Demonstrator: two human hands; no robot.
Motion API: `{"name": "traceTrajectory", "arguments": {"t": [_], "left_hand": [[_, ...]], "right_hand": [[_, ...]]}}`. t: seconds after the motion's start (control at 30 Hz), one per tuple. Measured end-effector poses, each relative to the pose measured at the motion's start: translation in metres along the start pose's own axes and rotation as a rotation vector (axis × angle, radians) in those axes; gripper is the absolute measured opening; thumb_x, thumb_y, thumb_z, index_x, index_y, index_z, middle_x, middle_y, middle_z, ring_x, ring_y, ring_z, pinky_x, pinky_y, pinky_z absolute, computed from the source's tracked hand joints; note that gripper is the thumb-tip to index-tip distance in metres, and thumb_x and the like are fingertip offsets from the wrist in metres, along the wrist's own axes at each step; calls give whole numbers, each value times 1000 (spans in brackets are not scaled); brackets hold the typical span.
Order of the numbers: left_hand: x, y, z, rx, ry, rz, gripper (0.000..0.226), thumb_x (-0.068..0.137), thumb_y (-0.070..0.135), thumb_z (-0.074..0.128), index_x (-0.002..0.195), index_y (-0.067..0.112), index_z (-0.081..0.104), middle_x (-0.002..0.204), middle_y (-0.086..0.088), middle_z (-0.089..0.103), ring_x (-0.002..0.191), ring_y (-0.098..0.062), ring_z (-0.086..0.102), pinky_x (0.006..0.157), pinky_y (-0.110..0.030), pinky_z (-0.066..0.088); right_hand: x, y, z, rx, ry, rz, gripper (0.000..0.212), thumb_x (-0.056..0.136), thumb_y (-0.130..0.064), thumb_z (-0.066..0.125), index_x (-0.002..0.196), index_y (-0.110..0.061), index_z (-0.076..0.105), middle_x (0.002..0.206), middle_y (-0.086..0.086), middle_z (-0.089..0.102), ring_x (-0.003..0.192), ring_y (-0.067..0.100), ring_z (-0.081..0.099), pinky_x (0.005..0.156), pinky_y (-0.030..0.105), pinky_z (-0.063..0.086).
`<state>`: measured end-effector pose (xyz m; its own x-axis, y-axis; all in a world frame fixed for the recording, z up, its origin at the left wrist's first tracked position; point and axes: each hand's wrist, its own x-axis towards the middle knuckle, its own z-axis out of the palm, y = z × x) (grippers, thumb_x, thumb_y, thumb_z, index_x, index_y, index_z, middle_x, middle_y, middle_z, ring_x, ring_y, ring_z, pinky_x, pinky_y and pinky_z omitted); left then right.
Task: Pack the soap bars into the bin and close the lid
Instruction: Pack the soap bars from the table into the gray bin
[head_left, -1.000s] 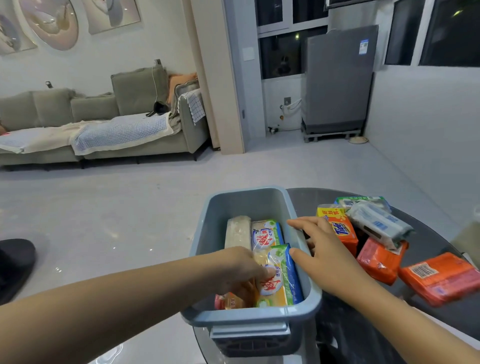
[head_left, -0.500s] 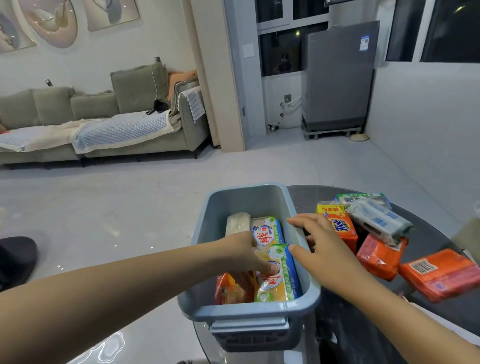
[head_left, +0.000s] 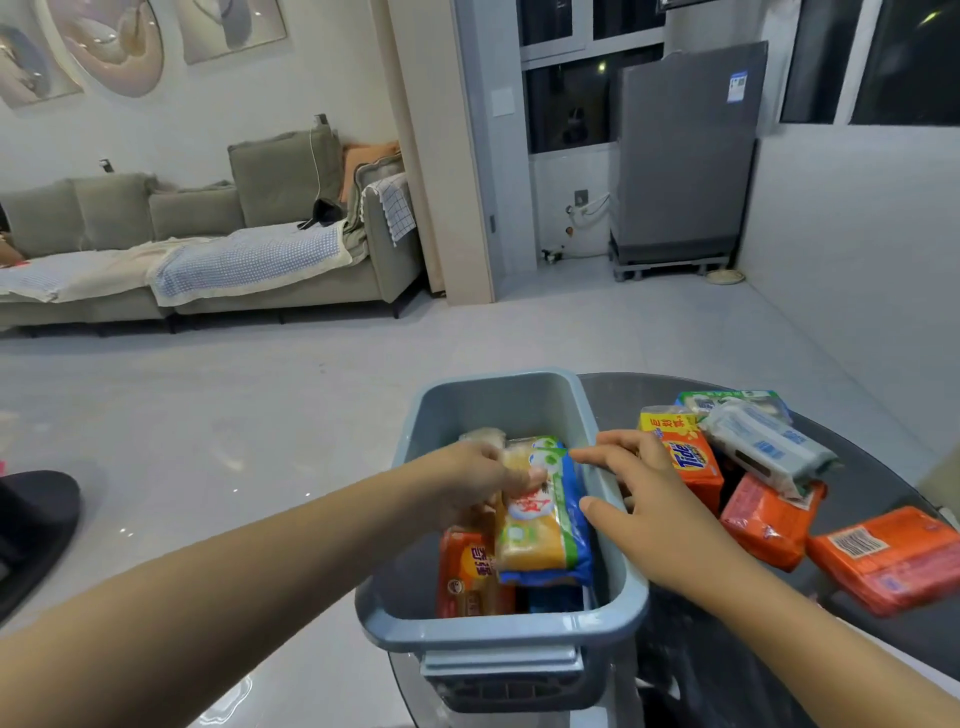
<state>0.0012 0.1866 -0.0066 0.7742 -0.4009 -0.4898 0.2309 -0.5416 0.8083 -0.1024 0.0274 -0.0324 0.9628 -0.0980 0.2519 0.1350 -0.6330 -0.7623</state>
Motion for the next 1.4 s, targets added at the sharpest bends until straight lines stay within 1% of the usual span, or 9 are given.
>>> {"name": "traceTrajectory", "arguments": {"t": [0.37,0.47,0.57,0.7,0.8,0.9,1.0,1.2,1.4], "left_hand": [[52,18,-2,-151,352,58,44,79,27,74,114,5,60,108,-12,70,91,-24,70,72,-32,56],[53,13,1,-127,349,129,51,77,25,76,121,5,57,109,-9,69,86,-18,69,60,-24,53],[49,4,-2,-170,379,162,75,76,21,78,138,7,39,125,-10,59,105,-23,63,85,-34,54],[24,-5,-3,11,475,225,43,74,34,78,104,14,54,91,0,59,72,-10,58,64,-26,51],[-1,-13,5,216,329,185,31,74,39,76,67,17,56,54,5,59,47,-6,51,40,-14,40],[-19,-19,22,392,84,27,35,76,45,72,72,10,66,56,2,65,50,-9,60,50,-17,51],[-18,-25,36,676,94,61,42,75,55,67,67,15,57,58,5,55,55,-10,53,60,-22,48],[-3,-27,50,757,-16,-96,62,72,59,63,115,15,59,112,-6,65,103,-21,61,93,-34,50],[4,-24,52,617,9,-199,57,72,50,69,113,15,51,96,-1,56,79,-14,53,70,-24,45]], "right_hand": [[1,-1,-1,-28,-85,16,42,89,-23,55,128,-32,43,118,-23,16,92,-25,29,60,-13,30],[2,0,0,-24,-70,15,41,88,-22,56,127,-30,45,119,-20,17,93,-22,30,63,-15,27],[1,-1,-1,-15,-60,22,40,88,-21,56,125,-29,47,119,-18,18,92,-17,33,65,-14,27],[0,-3,-1,9,-53,35,38,88,-19,56,124,-28,48,120,-17,20,94,-15,34,62,-14,27],[-2,-3,-1,17,-52,45,38,88,-19,57,124,-27,49,125,-16,23,105,-6,30,63,-13,29],[-4,-4,-1,9,-62,38,41,88,-21,57,126,-29,48,136,-13,23,110,-6,27,67,-8,33],[-7,-5,-2,10,-101,25,46,89,-22,55,132,-31,43,145,-14,18,115,-8,22,85,4,28],[-11,-4,-5,79,-188,22,49,92,-27,49,138,-34,33,151,-22,5,119,-12,10,92,9,21],[-10,0,-4,127,-197,14,48,92,-31,48,138,-37,33,150,-24,4,121,-11,11,97,16,20]]}}
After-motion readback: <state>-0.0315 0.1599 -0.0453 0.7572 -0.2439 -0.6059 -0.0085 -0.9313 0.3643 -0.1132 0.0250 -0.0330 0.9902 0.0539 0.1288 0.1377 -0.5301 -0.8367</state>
